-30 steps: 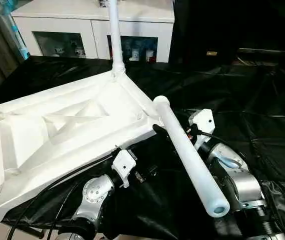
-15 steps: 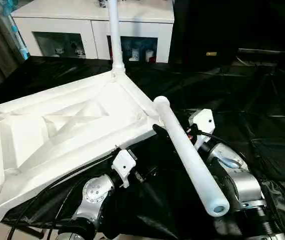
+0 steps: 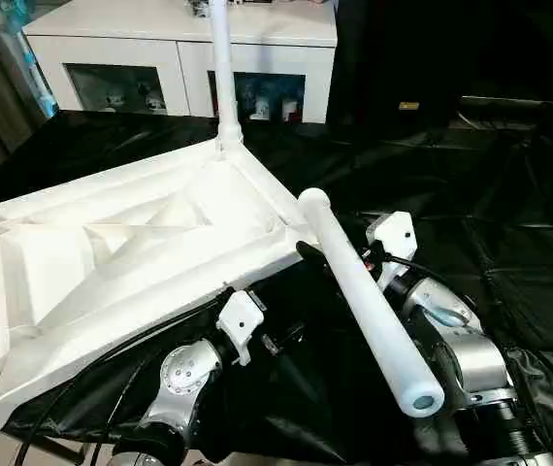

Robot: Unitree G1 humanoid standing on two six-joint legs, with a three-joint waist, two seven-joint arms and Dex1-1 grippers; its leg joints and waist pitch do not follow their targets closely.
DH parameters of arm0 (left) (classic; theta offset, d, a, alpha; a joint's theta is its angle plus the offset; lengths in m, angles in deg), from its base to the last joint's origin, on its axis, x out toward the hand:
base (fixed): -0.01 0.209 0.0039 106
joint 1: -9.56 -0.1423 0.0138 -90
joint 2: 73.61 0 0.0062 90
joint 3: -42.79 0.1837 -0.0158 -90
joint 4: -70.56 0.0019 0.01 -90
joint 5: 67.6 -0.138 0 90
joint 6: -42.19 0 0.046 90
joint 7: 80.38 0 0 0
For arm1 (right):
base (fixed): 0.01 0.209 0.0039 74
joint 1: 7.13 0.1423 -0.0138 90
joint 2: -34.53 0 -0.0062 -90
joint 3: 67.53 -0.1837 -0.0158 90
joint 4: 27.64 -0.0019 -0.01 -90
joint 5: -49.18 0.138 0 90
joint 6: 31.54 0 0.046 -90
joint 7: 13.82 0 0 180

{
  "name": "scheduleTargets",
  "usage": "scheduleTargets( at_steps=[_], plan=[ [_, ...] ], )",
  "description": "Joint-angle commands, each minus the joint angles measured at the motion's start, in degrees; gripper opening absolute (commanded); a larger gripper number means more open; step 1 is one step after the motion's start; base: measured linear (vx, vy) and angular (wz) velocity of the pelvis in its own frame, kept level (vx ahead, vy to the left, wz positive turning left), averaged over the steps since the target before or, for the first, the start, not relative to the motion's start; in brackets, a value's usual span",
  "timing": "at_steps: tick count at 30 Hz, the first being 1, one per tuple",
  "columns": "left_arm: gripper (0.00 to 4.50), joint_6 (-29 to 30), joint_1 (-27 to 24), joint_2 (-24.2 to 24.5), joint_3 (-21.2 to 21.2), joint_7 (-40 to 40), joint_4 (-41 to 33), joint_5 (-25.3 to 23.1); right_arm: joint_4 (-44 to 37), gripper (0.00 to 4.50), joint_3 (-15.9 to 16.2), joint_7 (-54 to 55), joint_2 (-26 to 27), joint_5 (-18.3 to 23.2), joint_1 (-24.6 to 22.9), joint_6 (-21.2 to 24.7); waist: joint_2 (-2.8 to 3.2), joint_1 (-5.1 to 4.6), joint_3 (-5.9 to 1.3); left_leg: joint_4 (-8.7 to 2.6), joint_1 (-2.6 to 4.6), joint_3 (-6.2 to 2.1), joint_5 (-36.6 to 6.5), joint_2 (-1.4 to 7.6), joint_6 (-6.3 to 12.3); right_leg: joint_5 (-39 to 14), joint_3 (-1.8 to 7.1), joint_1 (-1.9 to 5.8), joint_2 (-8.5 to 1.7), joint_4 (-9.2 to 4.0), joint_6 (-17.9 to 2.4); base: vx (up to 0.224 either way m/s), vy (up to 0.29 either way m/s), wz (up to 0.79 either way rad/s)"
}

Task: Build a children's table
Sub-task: Insert table leg to table base

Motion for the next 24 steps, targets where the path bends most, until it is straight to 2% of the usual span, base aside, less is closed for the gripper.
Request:
scheduleTargets(
  at_steps=[1, 24],
  plan=[
    [4.47, 38.0, 17.5, 9.9, -6.7, -1.8, -23.8, 12.2, -1.2, 4.50, -0.1, 0.1, -0.1, -0.3, 0.6, 0.3, -0.92, 0.01, -2.68, -3.35, 0.49, -0.93, -14.3, 1.47, 2.71, -8.4, 1.73, 2.27, -2.51, -3.79, -9.6, 0.000, 0.000, 0.00],
    [4.47, 38.0, 17.5, 9.9, -6.7, -1.8, -23.8, 12.2, -1.2, 4.50, -0.1, 0.1, -0.1, -0.3, 0.6, 0.3, -0.87, 0.01, -2.73, -3.32, 0.56, -0.95, -14.2, 1.51, 2.75, -8.2, 1.72, 2.26, -2.48, -3.74, -9.8, 0.000, 0.000, 0.00]
  ],
)
